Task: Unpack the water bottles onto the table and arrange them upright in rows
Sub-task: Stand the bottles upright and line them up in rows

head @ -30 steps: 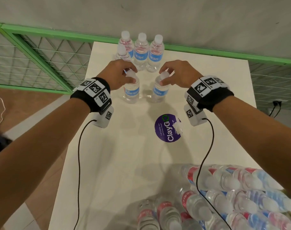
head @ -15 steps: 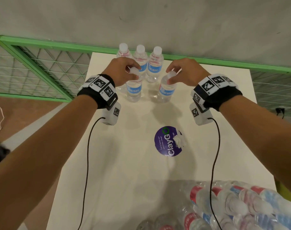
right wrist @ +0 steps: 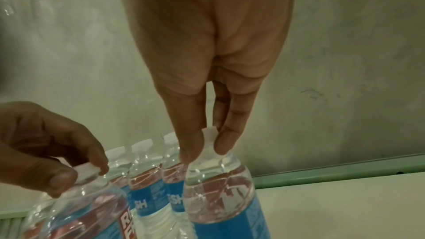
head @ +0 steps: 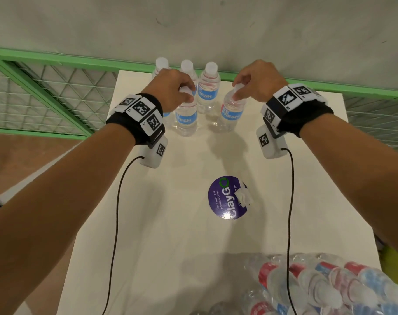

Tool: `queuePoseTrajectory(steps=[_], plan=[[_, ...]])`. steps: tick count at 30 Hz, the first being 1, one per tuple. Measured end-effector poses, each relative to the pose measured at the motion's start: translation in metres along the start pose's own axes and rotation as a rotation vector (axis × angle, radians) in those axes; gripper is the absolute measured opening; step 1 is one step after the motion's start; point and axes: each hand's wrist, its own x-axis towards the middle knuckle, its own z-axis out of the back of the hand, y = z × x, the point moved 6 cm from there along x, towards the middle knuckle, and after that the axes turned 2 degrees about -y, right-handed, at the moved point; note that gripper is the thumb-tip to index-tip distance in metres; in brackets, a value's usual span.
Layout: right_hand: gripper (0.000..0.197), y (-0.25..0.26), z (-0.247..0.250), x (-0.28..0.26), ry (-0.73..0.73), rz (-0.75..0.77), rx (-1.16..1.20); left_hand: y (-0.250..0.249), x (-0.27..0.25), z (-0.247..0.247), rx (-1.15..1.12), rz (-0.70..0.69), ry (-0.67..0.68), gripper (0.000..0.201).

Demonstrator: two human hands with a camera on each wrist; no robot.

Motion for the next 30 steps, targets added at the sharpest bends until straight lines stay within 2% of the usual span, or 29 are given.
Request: queuePoseTrajectory(steps=[8, 17, 30], plan=[[0.038, -0.009, 0.007, 0.026, -0.069, -0.049, 0.042, -0.004, 0.023, 0.007, 0.104, 0.009, 0.02, 0.03], [0.037, -0.002, 0.006, 0.033, -0.056, 0.033, 0.043, -0.005, 0.027, 0.011, 0.14, 0.003, 0.036, 0.029], [0.038, 0.004, 0.007, 0.044, -0.056, -0.009, 0.024, 0.004, 0.028, 0.015, 0.135, 0.001, 0.036, 0.031]])
